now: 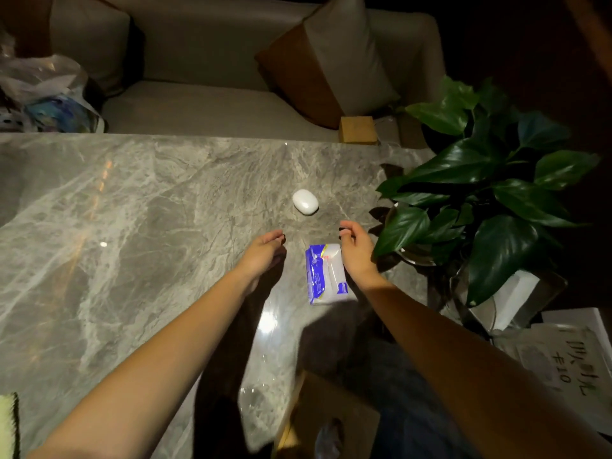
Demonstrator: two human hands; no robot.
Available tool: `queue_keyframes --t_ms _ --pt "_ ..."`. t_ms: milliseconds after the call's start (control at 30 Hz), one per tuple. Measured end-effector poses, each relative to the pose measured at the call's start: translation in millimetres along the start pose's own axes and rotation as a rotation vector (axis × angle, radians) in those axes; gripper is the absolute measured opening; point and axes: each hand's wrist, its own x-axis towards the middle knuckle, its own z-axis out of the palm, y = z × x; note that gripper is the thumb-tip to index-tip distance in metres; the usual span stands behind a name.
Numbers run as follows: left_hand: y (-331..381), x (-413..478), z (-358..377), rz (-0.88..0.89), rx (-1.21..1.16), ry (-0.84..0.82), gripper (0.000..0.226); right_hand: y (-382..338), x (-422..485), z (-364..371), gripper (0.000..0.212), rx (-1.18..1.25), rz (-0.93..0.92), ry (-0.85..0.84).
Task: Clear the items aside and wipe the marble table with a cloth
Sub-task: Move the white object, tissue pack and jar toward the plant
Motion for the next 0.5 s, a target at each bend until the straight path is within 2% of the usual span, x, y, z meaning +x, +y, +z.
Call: queue_keyframes --t_ms 200,367,500 --pt "36.4 29.2 18.0 0.062 -0.019 -0.024 0.033 -22.4 33.1 11.2 0.045 -0.002 -0.015 -0.148" --pt "56.7 58.3 25.6 0.141 0.136 -0.014 0.05 -29.8 50.1 28.1 0.049 0.071 0.057 -0.192" --pt "62.5 70.9 29.6 0.119 0.183 -0.035 0.052 -25.8 55.8 33.4 0.047 0.182 0.156 -0.195"
